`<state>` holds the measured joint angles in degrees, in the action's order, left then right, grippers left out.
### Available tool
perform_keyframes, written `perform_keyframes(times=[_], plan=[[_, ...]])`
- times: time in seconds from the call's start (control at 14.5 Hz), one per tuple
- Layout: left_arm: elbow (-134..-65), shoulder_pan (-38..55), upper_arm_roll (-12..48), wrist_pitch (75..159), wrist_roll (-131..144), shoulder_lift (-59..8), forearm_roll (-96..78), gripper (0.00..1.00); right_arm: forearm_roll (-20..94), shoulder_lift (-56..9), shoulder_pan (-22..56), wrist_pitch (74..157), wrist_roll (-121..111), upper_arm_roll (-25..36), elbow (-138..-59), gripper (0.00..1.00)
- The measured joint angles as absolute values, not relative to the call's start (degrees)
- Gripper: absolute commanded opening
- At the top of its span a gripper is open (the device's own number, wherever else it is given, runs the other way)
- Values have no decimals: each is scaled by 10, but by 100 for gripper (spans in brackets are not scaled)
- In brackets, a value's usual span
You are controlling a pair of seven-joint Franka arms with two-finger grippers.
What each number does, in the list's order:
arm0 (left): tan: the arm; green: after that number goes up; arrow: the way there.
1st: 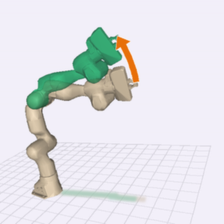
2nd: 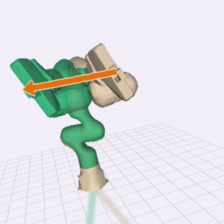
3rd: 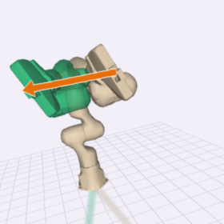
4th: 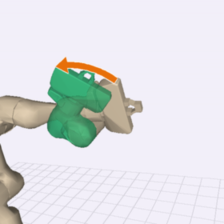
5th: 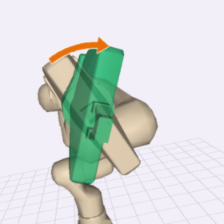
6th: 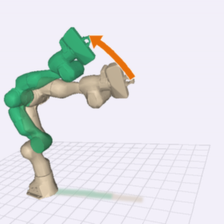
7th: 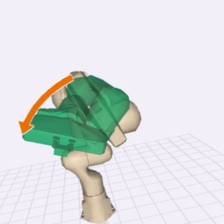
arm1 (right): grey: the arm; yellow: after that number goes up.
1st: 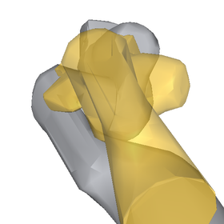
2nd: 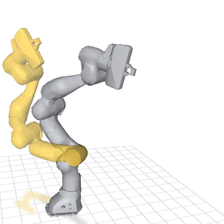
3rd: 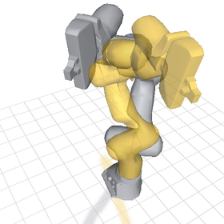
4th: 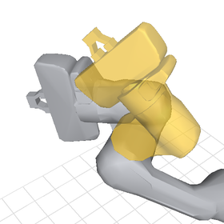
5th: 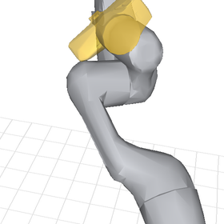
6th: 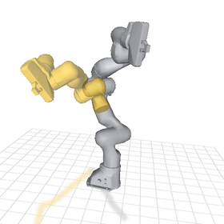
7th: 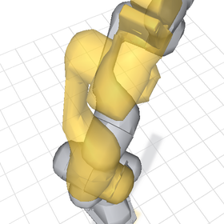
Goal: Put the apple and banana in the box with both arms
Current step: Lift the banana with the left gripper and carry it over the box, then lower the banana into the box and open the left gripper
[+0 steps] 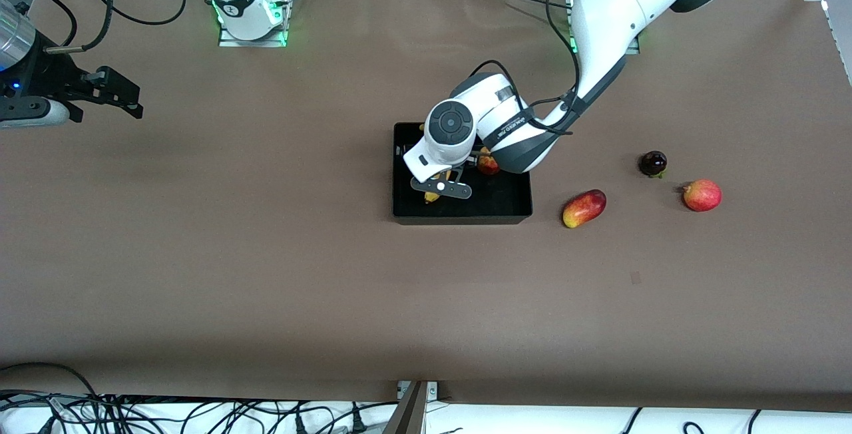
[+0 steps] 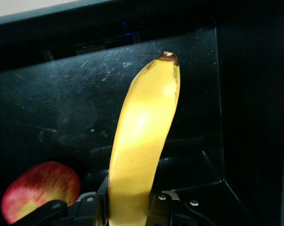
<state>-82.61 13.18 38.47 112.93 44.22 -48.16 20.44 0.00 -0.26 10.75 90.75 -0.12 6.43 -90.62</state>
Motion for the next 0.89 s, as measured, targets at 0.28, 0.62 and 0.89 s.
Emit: perform_keyframes(times=[0.28, 0.62, 0.89], plan=[[-827, 159, 350, 1166, 448, -497, 204, 2, 0, -3, 107, 907, -1, 64, -906, 100], [-827, 167, 340, 1192, 478, -512, 204, 100, 0, -3, 107, 907, -1, 64, -906, 100], [-825, 170, 341, 1181, 496, -511, 204, 100, 0, -3, 107, 907, -1, 64, -906, 100]])
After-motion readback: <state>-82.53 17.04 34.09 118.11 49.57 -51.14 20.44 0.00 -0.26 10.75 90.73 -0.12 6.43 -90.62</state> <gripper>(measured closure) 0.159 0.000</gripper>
